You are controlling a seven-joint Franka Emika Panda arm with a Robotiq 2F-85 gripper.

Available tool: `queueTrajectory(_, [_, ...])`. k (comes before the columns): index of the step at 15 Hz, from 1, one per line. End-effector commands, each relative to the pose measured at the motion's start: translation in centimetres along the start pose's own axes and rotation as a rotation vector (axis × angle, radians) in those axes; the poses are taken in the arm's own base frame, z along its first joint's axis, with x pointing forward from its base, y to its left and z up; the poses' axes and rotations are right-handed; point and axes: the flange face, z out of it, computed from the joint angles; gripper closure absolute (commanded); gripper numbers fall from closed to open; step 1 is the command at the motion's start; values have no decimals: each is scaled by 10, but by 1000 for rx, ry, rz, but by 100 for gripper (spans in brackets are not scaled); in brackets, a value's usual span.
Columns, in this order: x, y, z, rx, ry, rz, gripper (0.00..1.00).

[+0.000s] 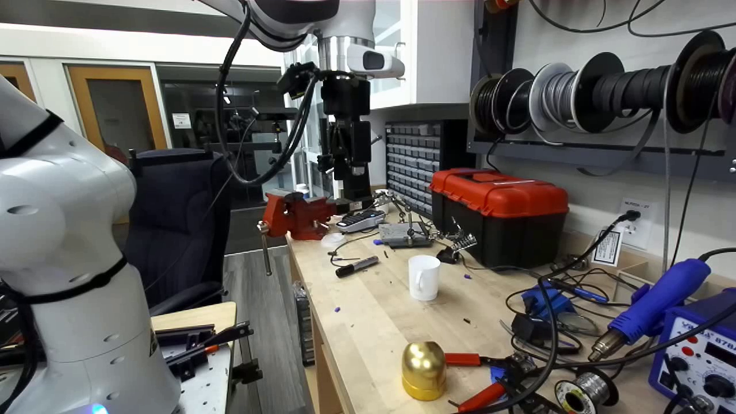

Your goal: Put the marker inside the mug cup

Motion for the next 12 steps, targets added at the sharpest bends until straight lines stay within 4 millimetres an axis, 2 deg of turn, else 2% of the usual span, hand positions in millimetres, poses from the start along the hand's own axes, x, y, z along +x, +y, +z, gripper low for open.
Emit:
queueTrajectory(1, [0,0,-1,0,-1,0,0])
queueTrajectory(12, [-22,11,5,13,-59,-55,0])
